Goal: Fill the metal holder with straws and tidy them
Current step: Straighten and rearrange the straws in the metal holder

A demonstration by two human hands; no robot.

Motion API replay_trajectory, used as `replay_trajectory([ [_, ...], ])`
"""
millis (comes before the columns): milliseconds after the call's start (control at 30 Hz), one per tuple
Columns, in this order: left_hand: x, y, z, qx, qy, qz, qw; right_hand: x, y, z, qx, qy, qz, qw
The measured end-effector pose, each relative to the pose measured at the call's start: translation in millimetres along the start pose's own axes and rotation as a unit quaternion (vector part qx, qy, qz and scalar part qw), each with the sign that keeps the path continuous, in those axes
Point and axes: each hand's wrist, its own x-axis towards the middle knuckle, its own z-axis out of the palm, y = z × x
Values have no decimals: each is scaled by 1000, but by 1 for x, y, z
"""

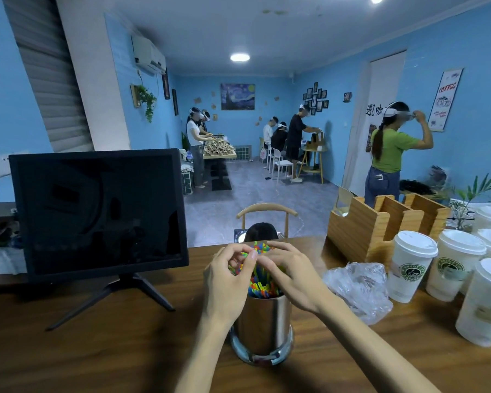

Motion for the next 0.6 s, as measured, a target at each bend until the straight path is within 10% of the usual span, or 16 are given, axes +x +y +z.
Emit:
replay_trajectory([
  [233,-5,5,-14,163,-217,101,957,-2,5,-3,91,-29,46,994],
  [600,-2,6,-18,202,-220,103,949,-26,2,-5,196,63,74,976],
])
